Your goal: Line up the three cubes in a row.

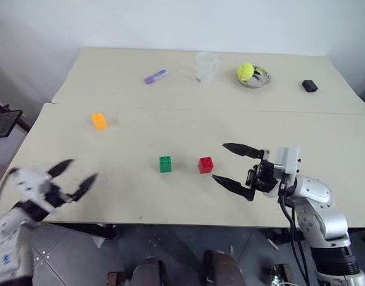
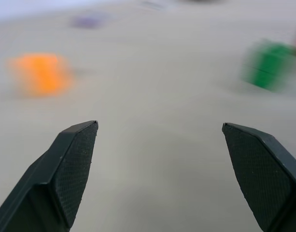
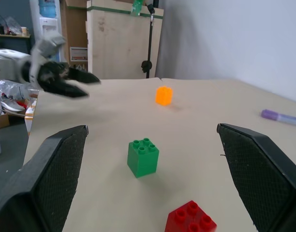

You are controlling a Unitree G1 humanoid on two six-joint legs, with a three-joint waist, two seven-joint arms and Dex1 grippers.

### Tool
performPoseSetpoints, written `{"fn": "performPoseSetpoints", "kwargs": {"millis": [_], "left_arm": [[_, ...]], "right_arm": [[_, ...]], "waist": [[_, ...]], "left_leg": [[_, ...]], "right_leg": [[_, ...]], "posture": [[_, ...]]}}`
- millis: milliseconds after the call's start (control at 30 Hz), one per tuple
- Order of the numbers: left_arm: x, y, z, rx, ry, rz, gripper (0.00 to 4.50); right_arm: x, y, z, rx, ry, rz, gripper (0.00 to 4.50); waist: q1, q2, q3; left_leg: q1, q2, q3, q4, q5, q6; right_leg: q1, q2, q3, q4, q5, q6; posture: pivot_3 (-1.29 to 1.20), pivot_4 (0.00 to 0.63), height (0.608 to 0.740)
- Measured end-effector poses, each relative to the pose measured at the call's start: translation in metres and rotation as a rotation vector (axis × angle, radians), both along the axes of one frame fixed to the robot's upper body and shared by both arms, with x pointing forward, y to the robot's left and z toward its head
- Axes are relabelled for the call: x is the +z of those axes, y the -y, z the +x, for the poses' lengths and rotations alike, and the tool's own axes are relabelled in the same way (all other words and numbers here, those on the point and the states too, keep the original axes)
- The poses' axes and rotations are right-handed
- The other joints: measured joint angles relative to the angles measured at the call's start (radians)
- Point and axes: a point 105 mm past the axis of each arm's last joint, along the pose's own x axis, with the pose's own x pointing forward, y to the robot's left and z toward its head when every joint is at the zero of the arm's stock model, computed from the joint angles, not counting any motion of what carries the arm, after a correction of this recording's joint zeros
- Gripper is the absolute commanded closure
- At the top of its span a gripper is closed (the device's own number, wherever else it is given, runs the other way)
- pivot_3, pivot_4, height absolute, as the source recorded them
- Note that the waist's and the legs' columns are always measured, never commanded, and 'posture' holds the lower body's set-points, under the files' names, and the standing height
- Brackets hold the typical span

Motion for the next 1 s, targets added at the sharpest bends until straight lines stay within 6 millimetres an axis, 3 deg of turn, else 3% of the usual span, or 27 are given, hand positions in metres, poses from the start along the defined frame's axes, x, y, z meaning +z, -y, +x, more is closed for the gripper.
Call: {"fn": "performPoseSetpoints", "kwargs": {"millis": [133, 233, 333, 500, 600, 700, 833, 1000], "left_arm": [[-0.022, -0.011, -0.029, 0.201, -0.031, -0.122, 0.13], [-0.023, 0.001, -0.021, 0.193, -0.045, -0.152, 0.13], [-0.005, 0.018, 0.011, 0.135, 0.001, -0.147, 0.13], [0.038, 0.05, 0.104, 0.027, 0.019, -0.143, 0.13], [0.038, 0.054, 0.144, 0.101, -0.05, -0.128, 0.13], [0.029, 0.055, 0.167, 0.183, -0.098, -0.153, 0.13], [0.016, 0.065, 0.184, 0.25, -0.117, -0.16, 0.13], [0.019, 0.066, 0.198, 0.327, -0.098, -0.172, 0.13]], "right_arm": [[-0.003, 0.003, 0.006, -0.021, 0.012, -0.014, 0.0], [-0.007, 0.007, 0.007, -0.015, 0.014, -0.072, 0.0], [-0.012, 0.009, 0.006, 0.002, -0.015, -0.111, 0.0], [-0.028, 0.001, -0.001, 0.081, -0.081, -0.159, 0.0], [-0.03, -0.002, -0.002, 0.093, -0.097, -0.164, 0.0], [-0.033, -0.001, -0.002, 0.081, -0.113, -0.162, 0.0], [-0.035, 0.001, -0.007, 0.055, -0.123, -0.156, 0.0], [-0.039, 0.002, -0.012, 0.033, -0.144, -0.155, 0.0]], "waist": [[0.007, 0.0, 0.0], [0.019, 0.0, 0.0], [0.029, 0.0, 0.0], [0.028, 0.0, -0.001], [0.007, 0.0, -0.001], [0.0, -0.001, -0.001], [0.005, -0.001, -0.001], [0.005, -0.003, 0.0]], "left_leg": [[-0.001, -0.002, 0.0, 0.001, 0.0, 0.001], [-0.001, -0.002, 0.0, 0.003, 0.0, 0.001], [-0.001, -0.002, 0.0, 0.003, 0.0, 0.0], [-0.001, -0.003, 0.001, 0.003, 0.002, 0.0], [-0.001, -0.003, 0.005, 0.0, 0.001, -0.001], [-0.001, -0.003, 0.011, -0.004, 0.002, -0.001], [-0.001, -0.003, 0.011, -0.009, 0.002, -0.002], [-0.001, -0.003, 0.011, -0.008, 0.002, -0.002]], "right_leg": [[0.0, 0.0, 0.0, 0.0, 0.0, 0.0], [0.0, 0.0, 0.0, 0.0, 0.0, -0.001], [0.0, 0.0, -0.001, 0.0, -0.001, -0.003], [0.0, 0.0, -0.001, 0.003, 0.0, -0.003], [-0.001, 0.001, -0.002, 0.001, 0.001, -0.001], [-0.003, 0.001, -0.004, 0.0, 0.002, 0.0], [-0.003, 0.001, -0.006, -0.004, 0.002, 0.0], [-0.002, 0.001, -0.005, -0.006, 0.002, 0.001]], "posture": [[0.0, 0.15, 0.74], [0.0, 0.15, 0.74], [0.0, 0.15, 0.74], [0.0, 0.15, 0.74], [0.0, 0.15, 0.74], [0.0, 0.15, 0.74], [0.0, 0.15, 0.74], [0.0, 0.15, 0.74]]}}
